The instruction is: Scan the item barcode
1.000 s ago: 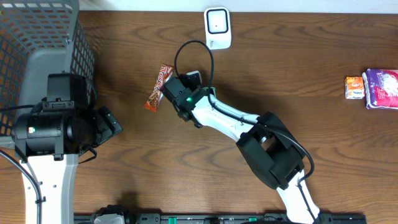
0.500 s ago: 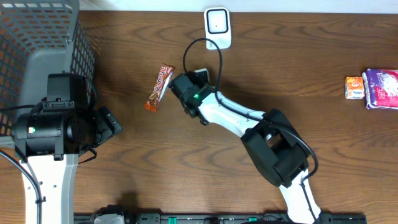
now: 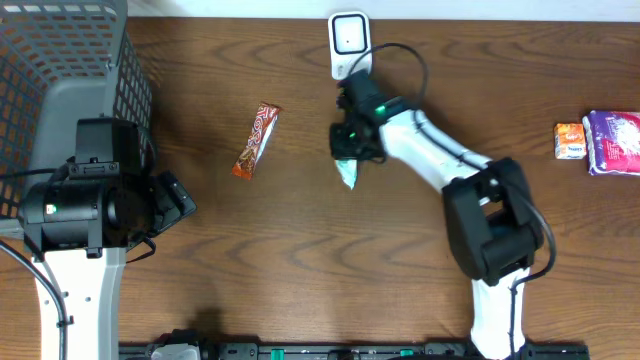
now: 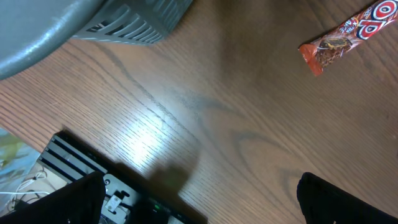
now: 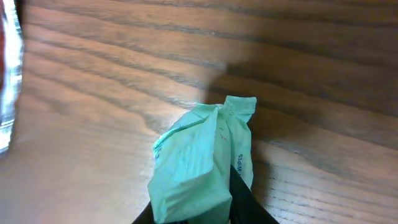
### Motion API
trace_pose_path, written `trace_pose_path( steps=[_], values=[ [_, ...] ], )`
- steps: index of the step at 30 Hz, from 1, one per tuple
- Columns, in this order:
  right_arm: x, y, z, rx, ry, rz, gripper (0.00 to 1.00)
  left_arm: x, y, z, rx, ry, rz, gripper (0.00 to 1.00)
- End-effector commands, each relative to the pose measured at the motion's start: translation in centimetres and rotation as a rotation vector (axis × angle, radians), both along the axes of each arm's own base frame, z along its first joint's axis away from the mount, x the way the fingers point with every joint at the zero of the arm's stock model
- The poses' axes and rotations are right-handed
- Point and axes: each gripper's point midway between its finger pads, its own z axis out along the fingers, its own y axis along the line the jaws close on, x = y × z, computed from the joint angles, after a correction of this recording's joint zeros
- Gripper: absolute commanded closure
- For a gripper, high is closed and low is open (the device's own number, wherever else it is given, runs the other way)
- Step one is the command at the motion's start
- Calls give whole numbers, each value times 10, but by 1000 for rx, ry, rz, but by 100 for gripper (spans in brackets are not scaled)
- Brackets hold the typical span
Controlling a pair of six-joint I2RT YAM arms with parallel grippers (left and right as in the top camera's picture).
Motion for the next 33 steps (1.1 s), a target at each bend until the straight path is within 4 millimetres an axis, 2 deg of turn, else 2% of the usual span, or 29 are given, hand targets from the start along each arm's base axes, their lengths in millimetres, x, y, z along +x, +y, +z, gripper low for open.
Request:
trace_pose_path(
  steps=[1,5,8,13,18,20,21,22,25,27,33],
  values=[
    [-14,13,30,337,130,93,99,-1,4,0,12,2,18,2],
    [-15,3,31,436,164,95,99,-1,4,0,12,2,18,2],
    [-14,-7,25,477,167,77,99,-1,4,0,12,2,18,2],
    [-10,-32,2,493,186,-35,98,-1,4,0,13,2,19,2],
    [-5,-62,-14,403,172,-99,86,-1,4,0,12,2,18,2],
    [-5,-70,-13,386,165,-106,76,-1,4,0,13,2,19,2],
    [-4,-79,-7,359,151,-116,62,-1,4,0,12,2,18,2],
    [-4,-84,-3,336,140,-122,53,-1,4,0,12,2,18,2],
    [-6,-106,14,199,90,-163,32,-1,4,0,13,2,19,2],
    [-8,-116,30,133,55,-180,29,-1,4,0,12,2,18,2],
    [-21,-127,75,22,-40,-187,31,-1,4,0,12,2,18,2]
  ],
)
